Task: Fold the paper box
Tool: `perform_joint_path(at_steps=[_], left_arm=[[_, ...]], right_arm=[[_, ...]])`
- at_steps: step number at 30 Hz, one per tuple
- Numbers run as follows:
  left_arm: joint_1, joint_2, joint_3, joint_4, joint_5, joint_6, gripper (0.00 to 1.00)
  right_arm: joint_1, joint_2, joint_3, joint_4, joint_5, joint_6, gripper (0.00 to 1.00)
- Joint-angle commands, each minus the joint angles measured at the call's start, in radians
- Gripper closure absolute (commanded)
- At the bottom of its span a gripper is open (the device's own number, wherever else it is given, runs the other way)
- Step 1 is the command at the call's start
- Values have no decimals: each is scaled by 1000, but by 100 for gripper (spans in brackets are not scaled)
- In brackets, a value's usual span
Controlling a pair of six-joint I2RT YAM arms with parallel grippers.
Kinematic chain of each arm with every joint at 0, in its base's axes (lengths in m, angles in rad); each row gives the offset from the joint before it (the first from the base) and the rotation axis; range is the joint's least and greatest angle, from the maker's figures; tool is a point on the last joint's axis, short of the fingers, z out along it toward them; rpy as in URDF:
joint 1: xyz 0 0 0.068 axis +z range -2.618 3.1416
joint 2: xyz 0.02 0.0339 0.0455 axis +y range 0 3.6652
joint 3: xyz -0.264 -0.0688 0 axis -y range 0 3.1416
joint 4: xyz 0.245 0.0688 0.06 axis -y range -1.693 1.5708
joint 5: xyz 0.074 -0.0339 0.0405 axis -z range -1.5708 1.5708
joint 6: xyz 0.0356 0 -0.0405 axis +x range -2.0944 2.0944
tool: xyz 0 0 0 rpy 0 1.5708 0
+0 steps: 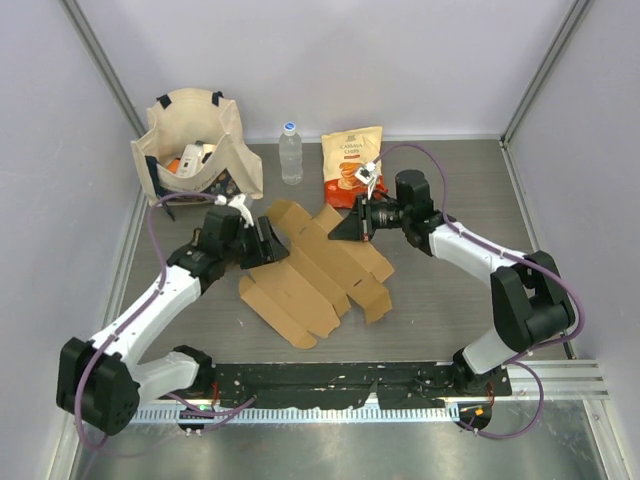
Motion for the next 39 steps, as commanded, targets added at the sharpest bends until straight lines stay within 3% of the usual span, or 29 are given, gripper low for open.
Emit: perform_joint_path(at_steps=[1, 5, 8, 10, 16, 26, 31, 37, 39], left_arm=[[39, -108, 155, -75, -10, 93, 33], [64, -125, 224, -83, 2, 120, 29], [59, -86, 243, 35, 179, 138, 29], [13, -28, 269, 98, 215, 149, 28], [-177, 75, 298, 207, 19, 307, 29], [-197, 231, 385, 200, -67, 402, 36], [-199, 277, 411, 195, -28, 422, 38], [-199, 359, 454, 170, -14, 417, 53], [-197, 381, 462, 180, -33, 411, 66]], right_arm=[[11, -26, 84, -282, 92, -243, 99], [13, -32, 130, -421, 198, -322, 99], [17, -18, 172, -492, 254, -357, 99], [22, -12, 193, -530, 268, -371, 99], [28, 4, 245, -619, 256, -414, 99], [34, 23, 277, -685, 247, -485, 99], [36, 32, 290, -692, 248, -498, 99], [37, 63, 337, -731, 248, -540, 99], [40, 69, 353, -748, 259, -552, 99]])
